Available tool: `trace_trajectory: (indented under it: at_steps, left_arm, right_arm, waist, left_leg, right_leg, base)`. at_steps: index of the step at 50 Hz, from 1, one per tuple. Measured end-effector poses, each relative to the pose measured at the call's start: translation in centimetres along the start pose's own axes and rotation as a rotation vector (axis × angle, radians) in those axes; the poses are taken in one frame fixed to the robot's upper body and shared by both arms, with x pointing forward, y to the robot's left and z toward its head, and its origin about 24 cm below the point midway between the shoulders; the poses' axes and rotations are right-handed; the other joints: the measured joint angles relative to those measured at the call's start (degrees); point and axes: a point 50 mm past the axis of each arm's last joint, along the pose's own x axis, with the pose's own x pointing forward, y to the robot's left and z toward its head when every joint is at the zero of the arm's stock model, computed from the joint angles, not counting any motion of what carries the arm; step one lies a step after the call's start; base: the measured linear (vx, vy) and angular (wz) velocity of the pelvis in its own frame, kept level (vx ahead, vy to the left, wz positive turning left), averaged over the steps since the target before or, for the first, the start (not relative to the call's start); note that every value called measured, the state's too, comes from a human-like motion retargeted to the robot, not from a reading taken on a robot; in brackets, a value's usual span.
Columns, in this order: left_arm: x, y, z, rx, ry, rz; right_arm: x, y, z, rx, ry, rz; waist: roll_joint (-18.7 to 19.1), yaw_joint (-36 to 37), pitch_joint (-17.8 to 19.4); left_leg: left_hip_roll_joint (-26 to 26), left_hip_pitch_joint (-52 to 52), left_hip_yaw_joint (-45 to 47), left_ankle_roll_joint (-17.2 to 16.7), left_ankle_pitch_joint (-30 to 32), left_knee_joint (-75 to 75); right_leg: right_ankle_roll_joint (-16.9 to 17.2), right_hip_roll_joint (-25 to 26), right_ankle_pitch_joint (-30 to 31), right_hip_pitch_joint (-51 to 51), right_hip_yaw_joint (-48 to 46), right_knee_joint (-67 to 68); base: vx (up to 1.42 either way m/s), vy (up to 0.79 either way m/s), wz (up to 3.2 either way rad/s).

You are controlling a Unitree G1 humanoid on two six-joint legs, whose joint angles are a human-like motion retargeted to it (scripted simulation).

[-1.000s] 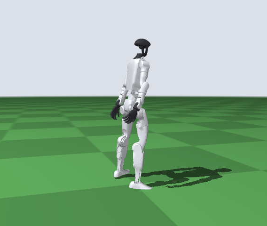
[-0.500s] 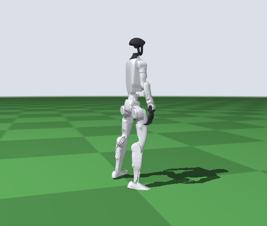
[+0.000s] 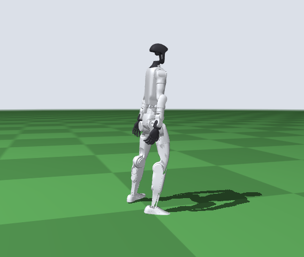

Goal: In place motions

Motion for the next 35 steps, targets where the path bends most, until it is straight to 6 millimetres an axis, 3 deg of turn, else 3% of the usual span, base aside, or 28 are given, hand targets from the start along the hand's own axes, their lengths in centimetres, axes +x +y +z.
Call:
trace_trajectory:
  at_steps: [5,10,15,17,20,25,30,35]
  left_arm:
    - [0.1,0.7,-1.5,0.044,0.053,-0.070]
    - [-0.1,1.4,0.0,0.049,0.024,-0.077]
    - [-0.6,1.3,4.4,-0.024,-0.193,-0.083]
    - [-0.8,0.7,5.7,-0.044,-0.244,-0.097]
    - [-1.1,0.0,6.9,-0.068,-0.289,-0.108]
    - [-0.8,-0.5,6.2,0.009,-0.280,-0.127]
    - [-0.3,-0.5,3.9,0.043,-0.205,-0.120]
    - [0.2,-0.4,0.7,0.029,-0.094,-0.130]
  right_arm:
    - [0.2,0.0,-1.6,0.045,0.047,-0.006]
    - [0.3,0.8,-2.3,0.067,0.057,0.104]
    - [0.2,0.7,-2.3,0.073,0.054,0.143]
    - [0.0,0.1,-1.9,0.059,0.063,0.098]
    - [-0.6,-1.4,-0.8,-0.012,0.067,0.021]
    - [-1.7,-3.8,2.1,-0.184,0.017,-0.078]
    - [-2.7,-4.5,5.3,-0.234,-0.111,-0.121]
    - [-3.0,-3.7,7.2,-0.248,-0.163,-0.109]
  waist:
    - [2.26,-2.88,3.93]
    - [2.53,-5.81,8.59]
    - [-1.42,-4.88,9.67]
    - [-3.63,-2.62,9.92]
    - [-5.00,0.67,10.53]
    - [-3.45,3.50,10.56]
    - [-1.64,6.36,10.86]
    - [-0.43,9.91,11.68]
  left_leg:
    - [2.91,2.21,1.11,-1.61,-0.78,-0.11]
    - [5.90,4.15,0.46,-0.03,-1.70,3.26]
    - [6.56,-4.43,-4.55,8.40,0.36,19.36]
    - [5.14,-8.32,-5.37,14.53,-0.73,27.53]
    - [2.36,-12.41,-7.54,17.59,-2.56,35.46]
    - [-5.61,-19.18,-16.41,13.35,2.15,36.85]
    - [-4.96,-21.66,-11.20,8.03,4.99,26.91]
    - [-3.46,-24.18,-12.08,0.71,6.26,16.61]
  right_leg:
    - [-1.02,2.74,-6.24,-3.43,6.42,9.54]
    - [-0.57,4.56,-7.18,1.21,5.54,7.88]
    - [-1.13,2.48,-6.15,3.87,5.11,3.06]
    - [-1.43,0.75,-5.70,4.10,6.70,1.91]
    - [-1.94,-0.19,-5.53,4.16,8.85,1.19]
    - [-2.08,1.16,-5.77,5.18,10.42,-0.25]
    - [-1.75,3.72,-7.20,7.88,10.26,-1.27]
    - [-1.69,6.86,-9.60,12.59,11.08,-1.93]
  base:
    - [-0.01,-0.24,-0.27]
    - [0.01,-0.35,0.27]
    - [0.00,-0.28,0.06]
    - [-0.02,-0.15,-0.59]
    - [0.05,-0.10,-0.77]
    - [0.22,0.00,-0.47]
    - [0.31,0.04,-0.25]
    - [0.42,0.08,-0.34]
